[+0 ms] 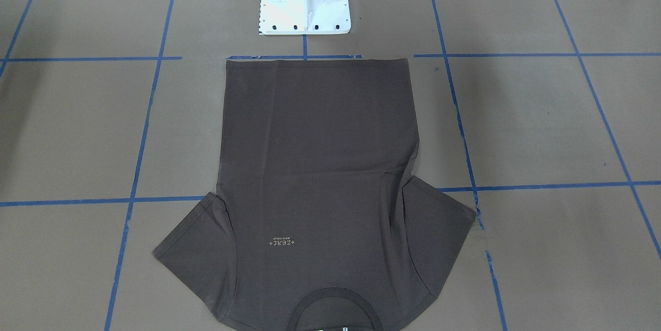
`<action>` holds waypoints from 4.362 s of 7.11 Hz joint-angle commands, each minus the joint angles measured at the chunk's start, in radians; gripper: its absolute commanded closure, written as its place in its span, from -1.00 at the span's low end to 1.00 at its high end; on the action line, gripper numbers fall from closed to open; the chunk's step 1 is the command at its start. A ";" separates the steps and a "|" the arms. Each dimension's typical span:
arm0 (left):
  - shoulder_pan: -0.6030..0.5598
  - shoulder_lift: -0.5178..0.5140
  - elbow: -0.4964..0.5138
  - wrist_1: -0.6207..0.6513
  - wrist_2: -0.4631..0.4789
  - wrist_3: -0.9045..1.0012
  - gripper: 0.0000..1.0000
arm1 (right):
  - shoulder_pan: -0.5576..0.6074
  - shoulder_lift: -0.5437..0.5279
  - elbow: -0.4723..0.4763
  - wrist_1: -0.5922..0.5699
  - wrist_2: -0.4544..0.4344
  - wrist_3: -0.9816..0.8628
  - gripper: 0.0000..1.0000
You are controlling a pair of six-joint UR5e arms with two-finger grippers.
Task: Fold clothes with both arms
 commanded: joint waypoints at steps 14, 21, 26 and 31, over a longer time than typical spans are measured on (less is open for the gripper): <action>0.032 -0.144 0.046 -0.339 -0.084 -0.015 -1.00 | -0.578 0.683 -0.464 0.517 -0.179 0.737 -1.00; 0.032 -0.164 0.041 -0.344 -0.084 -0.055 -1.00 | -0.658 0.810 -0.655 0.527 -0.303 0.745 -0.84; 0.032 -0.164 0.038 -0.344 -0.086 -0.057 -1.00 | -0.659 0.821 -0.685 0.525 -0.301 0.745 -0.18; 0.032 -0.171 0.041 -0.342 -0.086 -0.058 -1.00 | -0.659 0.858 -0.699 0.523 -0.297 0.746 1.00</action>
